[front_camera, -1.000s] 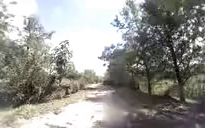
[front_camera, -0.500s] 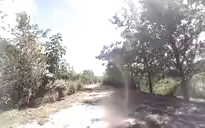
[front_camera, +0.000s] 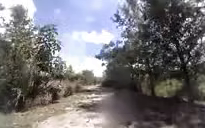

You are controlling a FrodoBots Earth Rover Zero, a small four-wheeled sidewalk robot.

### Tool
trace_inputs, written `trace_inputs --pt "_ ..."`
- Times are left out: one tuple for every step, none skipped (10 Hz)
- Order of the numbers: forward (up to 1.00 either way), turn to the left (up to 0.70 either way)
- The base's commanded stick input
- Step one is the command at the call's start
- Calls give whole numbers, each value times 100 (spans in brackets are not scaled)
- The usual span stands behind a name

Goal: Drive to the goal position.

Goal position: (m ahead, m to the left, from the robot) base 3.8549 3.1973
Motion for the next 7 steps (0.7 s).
trace_inputs --pt "70 0" --pt "70 0" --pt "70 0" --pt "70 0" --pt "70 0" --pt "70 0" --pt "70 0"
